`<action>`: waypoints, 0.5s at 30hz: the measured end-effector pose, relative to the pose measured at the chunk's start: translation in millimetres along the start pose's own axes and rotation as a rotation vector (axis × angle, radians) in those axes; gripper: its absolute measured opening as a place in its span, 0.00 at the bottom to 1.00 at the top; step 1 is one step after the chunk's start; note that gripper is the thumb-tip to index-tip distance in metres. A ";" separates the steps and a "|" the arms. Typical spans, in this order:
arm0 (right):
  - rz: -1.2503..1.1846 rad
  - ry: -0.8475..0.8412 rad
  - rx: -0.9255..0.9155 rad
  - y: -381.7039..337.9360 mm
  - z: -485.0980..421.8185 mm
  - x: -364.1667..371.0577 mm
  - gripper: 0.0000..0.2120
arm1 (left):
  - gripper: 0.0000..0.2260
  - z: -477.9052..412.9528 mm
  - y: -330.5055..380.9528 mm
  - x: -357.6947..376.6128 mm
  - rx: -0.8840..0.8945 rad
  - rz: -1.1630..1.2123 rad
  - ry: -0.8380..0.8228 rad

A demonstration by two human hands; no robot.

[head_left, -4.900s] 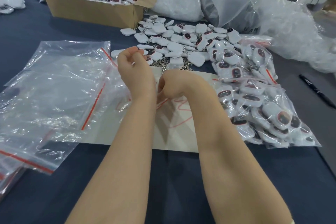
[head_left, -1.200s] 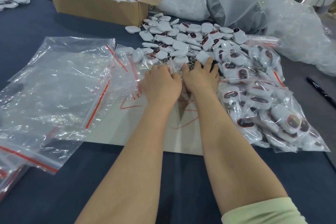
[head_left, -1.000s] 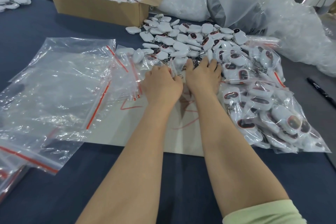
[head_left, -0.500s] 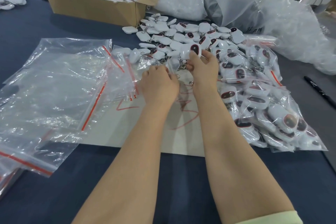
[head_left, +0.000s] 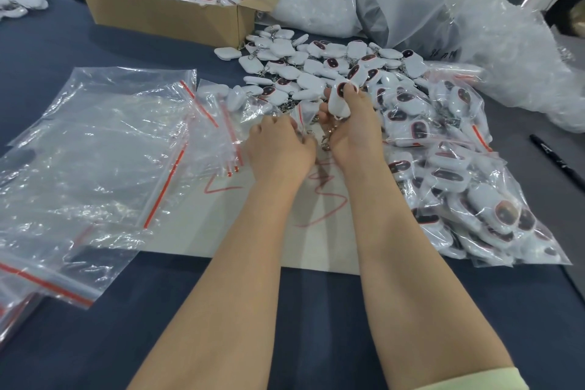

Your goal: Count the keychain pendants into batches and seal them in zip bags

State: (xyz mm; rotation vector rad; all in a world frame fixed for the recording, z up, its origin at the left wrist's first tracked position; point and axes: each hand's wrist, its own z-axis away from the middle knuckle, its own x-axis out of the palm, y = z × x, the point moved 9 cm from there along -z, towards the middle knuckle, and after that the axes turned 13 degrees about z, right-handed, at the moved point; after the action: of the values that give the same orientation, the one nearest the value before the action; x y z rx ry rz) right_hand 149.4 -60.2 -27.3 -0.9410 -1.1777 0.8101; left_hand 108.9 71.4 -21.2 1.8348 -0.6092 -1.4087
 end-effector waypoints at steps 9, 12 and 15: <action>0.376 0.160 -0.114 -13.2 2.6 -13.2 0.03 | 0.14 -0.7 2.1 -3.4 0.008 0.038 0.025; 0.735 0.343 -0.289 -27.8 7.7 -23.2 0.18 | 0.13 -0.7 0.3 -2.2 -0.002 0.052 0.018; 0.719 0.395 -0.424 -38.4 15.8 -20.6 0.17 | 0.18 0.1 0.5 -2.9 0.011 0.110 0.025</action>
State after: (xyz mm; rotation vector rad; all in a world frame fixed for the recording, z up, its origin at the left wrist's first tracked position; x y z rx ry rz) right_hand 131.2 -91.4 1.7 -1.8417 -0.6581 0.8849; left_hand 108.1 73.2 -19.0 1.7959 -0.6959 -1.3109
